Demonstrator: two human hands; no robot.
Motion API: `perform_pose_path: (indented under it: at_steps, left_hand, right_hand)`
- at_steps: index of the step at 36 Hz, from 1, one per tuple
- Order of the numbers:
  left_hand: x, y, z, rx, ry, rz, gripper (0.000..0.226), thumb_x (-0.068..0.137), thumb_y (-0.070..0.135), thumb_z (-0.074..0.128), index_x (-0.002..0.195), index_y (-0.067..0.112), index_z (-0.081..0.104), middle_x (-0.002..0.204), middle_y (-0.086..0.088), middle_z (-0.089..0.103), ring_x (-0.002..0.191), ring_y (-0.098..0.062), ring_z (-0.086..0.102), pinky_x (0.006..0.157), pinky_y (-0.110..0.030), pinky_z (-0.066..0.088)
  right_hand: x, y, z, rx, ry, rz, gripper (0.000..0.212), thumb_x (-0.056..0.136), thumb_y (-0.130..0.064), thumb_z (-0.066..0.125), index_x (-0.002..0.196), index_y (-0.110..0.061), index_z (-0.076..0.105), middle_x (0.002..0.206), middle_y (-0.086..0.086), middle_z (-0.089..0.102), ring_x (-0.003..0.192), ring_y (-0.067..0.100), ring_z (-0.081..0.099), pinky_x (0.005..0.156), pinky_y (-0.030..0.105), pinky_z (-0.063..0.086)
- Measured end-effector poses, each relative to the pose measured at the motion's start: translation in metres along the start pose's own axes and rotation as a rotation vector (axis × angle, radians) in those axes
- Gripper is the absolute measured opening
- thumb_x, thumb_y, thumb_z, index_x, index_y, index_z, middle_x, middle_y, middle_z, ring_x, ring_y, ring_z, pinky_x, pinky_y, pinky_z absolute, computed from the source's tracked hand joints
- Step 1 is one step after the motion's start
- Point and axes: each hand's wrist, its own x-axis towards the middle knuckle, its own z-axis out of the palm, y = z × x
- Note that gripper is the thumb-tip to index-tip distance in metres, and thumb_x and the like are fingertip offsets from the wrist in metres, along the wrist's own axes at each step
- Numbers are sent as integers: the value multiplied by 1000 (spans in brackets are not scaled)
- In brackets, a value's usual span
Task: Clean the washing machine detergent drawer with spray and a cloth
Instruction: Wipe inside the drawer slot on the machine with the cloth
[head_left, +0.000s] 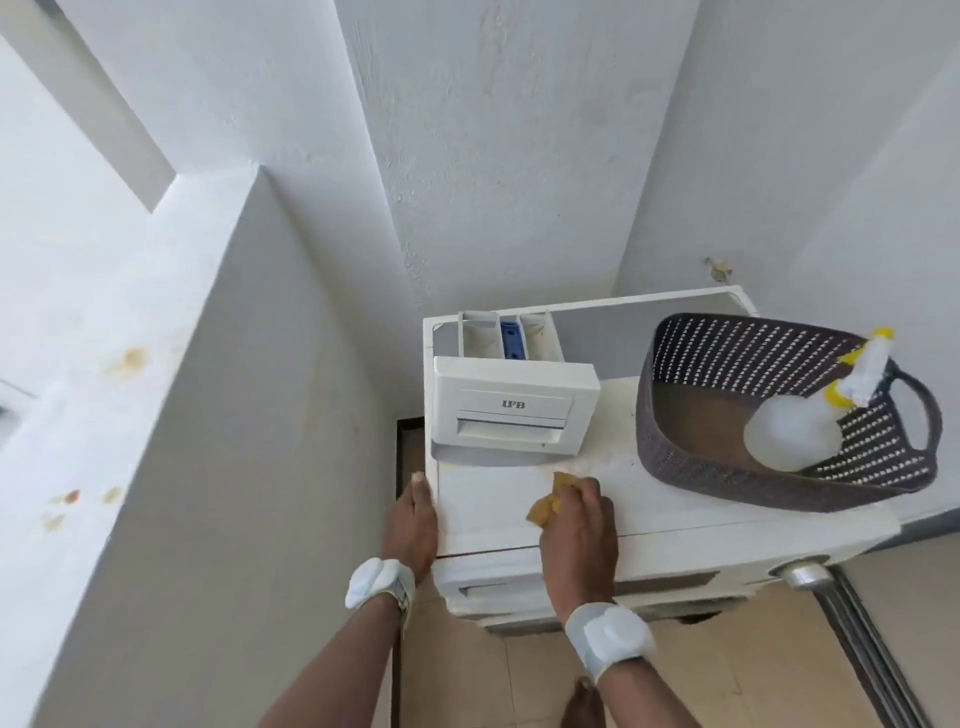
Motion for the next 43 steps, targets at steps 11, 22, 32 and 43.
perform_pose_path:
  at_steps: [11,22,32,43]
  left_hand:
    - [-5,-39,-74,-115,123,-109,42,104,26,42,83,13,76,83,-14,75,76,-33,69,67,-45,56]
    - [42,44,-95,-82,168,178,57,110,34,47,67,3,67,50,-15,61,45,-30,57,52,-34,49]
    - [59,111,-87,113,197,458,56,100,56,38,71,15,63,65,1,67,65,-23,63,64,-38,49]
    - [67,140,-69,-25,7,473,42,92,68,47,88,30,65,81,1,72,84,-29,70,78,-56,59]
  right_hand:
    - [-48,-125,44,267,-542,-237,18,86,-7,66,96,-20,74,97,-3,58,89,23,63,77,33,55]
    - [30,-148,-53,621,-476,-116,34,86,-17,78,117,-31,73,112,-19,66,96,-1,60,86,7,43]
    - [91,-93,-180,605,265,-110,32,81,-4,77,110,-18,75,106,-9,69,98,1,63,86,13,49]
    - [141,-3,-212,306,315,222,27,84,-3,65,105,-19,73,118,4,63,109,25,62,86,24,39]
